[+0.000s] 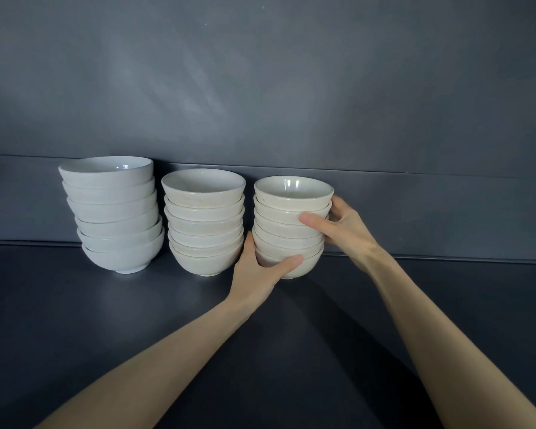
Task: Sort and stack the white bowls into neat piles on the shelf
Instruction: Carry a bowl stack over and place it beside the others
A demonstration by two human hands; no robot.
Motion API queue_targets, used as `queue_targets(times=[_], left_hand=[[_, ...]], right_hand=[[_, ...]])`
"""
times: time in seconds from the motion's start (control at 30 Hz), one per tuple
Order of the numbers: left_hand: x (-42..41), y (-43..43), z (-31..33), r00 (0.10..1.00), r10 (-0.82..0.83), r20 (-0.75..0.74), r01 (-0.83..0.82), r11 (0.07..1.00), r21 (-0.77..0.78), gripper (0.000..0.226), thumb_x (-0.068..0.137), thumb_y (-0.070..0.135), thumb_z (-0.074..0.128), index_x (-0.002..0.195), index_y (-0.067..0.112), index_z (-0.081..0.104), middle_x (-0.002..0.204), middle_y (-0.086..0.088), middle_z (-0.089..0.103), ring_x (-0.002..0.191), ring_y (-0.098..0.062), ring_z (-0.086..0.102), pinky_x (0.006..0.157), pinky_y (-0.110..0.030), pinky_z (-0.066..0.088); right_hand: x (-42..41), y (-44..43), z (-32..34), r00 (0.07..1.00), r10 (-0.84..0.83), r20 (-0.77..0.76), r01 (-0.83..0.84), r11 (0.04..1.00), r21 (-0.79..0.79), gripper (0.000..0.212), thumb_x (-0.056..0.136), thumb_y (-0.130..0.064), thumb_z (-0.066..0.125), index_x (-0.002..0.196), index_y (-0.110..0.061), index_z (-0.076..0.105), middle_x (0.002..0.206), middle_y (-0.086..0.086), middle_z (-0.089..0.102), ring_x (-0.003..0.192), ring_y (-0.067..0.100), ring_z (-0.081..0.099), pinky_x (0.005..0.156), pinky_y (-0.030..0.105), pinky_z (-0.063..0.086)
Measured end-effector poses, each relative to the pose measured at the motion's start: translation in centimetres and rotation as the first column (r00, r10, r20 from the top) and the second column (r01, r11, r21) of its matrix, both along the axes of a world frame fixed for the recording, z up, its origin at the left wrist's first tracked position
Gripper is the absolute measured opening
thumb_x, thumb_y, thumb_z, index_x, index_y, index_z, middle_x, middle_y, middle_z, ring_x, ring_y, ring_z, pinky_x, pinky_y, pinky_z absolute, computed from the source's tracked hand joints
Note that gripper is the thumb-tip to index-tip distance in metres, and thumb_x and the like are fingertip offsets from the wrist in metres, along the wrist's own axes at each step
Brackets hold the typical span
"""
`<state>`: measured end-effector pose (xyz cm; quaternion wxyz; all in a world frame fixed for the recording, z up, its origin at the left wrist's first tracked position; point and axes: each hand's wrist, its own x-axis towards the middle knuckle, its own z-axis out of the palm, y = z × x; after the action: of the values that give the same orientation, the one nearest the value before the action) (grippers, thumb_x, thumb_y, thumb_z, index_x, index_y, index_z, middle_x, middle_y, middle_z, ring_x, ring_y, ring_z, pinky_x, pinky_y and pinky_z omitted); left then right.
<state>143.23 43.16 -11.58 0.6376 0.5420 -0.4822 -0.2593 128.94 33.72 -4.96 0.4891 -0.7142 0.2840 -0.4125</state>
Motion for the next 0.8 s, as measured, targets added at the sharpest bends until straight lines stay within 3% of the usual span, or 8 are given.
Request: queue_targets(times=[0.17, 0.4, 0.5, 0.57, 0.63, 0.7, 0.8], left_hand=[[-0.1, 0.5, 0.6, 0.998, -0.009, 0.060, 0.006, 0.999, 0.046, 0.090, 0.072, 0.030, 0.082, 0.145, 0.030, 0.030, 0.134, 0.019, 0.048, 0.115, 0.005, 0.048, 0.076, 0.003, 0.040], [0.3, 1.2, 1.5, 0.987, -0.026, 0.159, -0.007, 0.979, 0.205, 0.093, 0.075, 0.038, 0.077, 0.148, 0.021, 0.023, 0.137, 0.014, 0.043, 0.120, -0.004, 0.042, 0.095, -0.019, 0.033], [0.4, 1.8, 1.8, 0.970, -0.004, 0.242, -0.052, 0.974, 0.222, 0.075, 0.079, 0.035, 0.074, 0.141, 0.017, 0.036, 0.133, 0.012, 0.049, 0.119, -0.009, 0.048, 0.095, -0.023, 0.037], [0.5, 2.3, 1.8, 0.944, 0.025, 0.330, -0.109, 0.965, 0.237, 0.059, 0.080, 0.032, 0.072, 0.131, 0.014, 0.047, 0.128, 0.005, 0.056, 0.117, -0.016, 0.053, 0.097, -0.029, 0.043], [0.6, 2.9, 2.1, 0.903, 0.065, 0.424, -0.181, 0.954, 0.239, 0.038, 0.082, 0.030, 0.070, 0.111, 0.011, 0.056, 0.112, 0.001, 0.062, 0.106, -0.019, 0.058, 0.090, -0.032, 0.047], [0.4, 4.0, 2.8, 0.862, 0.091, 0.498, -0.231, 0.946, 0.228, 0.021, 0.085, 0.028, 0.066, 0.095, 0.010, 0.060, 0.095, 0.000, 0.065, 0.095, -0.019, 0.062, 0.080, -0.029, 0.047], [-0.4, 5.0, 4.4, 0.786, 0.040, 0.617, -0.233, 0.943, 0.236, 0.022, 0.085, 0.027, 0.063, 0.093, 0.007, 0.069, 0.093, -0.006, 0.070, 0.092, -0.022, 0.064, 0.082, -0.035, 0.052]], right_hand=[[-0.3, -0.2, 0.3, 0.997, 0.005, -0.076, -0.004, 1.000, 0.004, 0.081, 0.069, -0.040, 0.082, 0.138, -0.023, 0.045, 0.129, -0.010, 0.059, 0.118, 0.011, 0.057, 0.101, 0.038, 0.049], [-0.9, 1.4, 2.0, 0.970, 0.006, -0.243, -0.002, 1.000, 0.015, 0.073, 0.079, -0.041, 0.073, 0.141, -0.025, 0.039, 0.130, -0.009, 0.055, 0.119, 0.013, 0.053, 0.090, 0.031, 0.049], [-1.2, 2.4, 2.0, 0.962, -0.067, -0.265, 0.052, 0.997, -0.063, 0.075, 0.081, -0.041, 0.071, 0.144, -0.022, 0.035, 0.132, -0.010, 0.052, 0.117, 0.008, 0.051, 0.084, 0.022, 0.047], [-1.7, 3.1, 2.0, 0.951, -0.125, -0.281, 0.103, 0.990, -0.094, 0.083, 0.080, -0.043, 0.072, 0.147, -0.020, 0.029, 0.136, -0.007, 0.049, 0.125, 0.012, 0.048, 0.098, 0.033, 0.046], [-2.5, 3.9, 2.2, 0.927, -0.185, -0.327, 0.152, 0.980, -0.125, 0.091, 0.080, -0.044, 0.072, 0.151, -0.017, 0.023, 0.145, 0.001, 0.044, 0.132, 0.017, 0.044, 0.108, 0.042, 0.041], [-3.8, 4.8, 2.7, 0.884, -0.254, -0.393, 0.185, 0.961, -0.206, 0.087, 0.081, -0.043, 0.071, 0.150, -0.016, 0.027, 0.148, 0.006, 0.042, 0.134, 0.019, 0.042, 0.110, 0.037, 0.037], [-6.3, 6.1, 3.8, 0.807, -0.338, -0.484, 0.198, 0.927, -0.318, 0.070, 0.084, -0.040, 0.070, 0.142, -0.014, 0.042, 0.144, 0.005, 0.047, 0.132, 0.018, 0.044, 0.101, 0.025, 0.034]])
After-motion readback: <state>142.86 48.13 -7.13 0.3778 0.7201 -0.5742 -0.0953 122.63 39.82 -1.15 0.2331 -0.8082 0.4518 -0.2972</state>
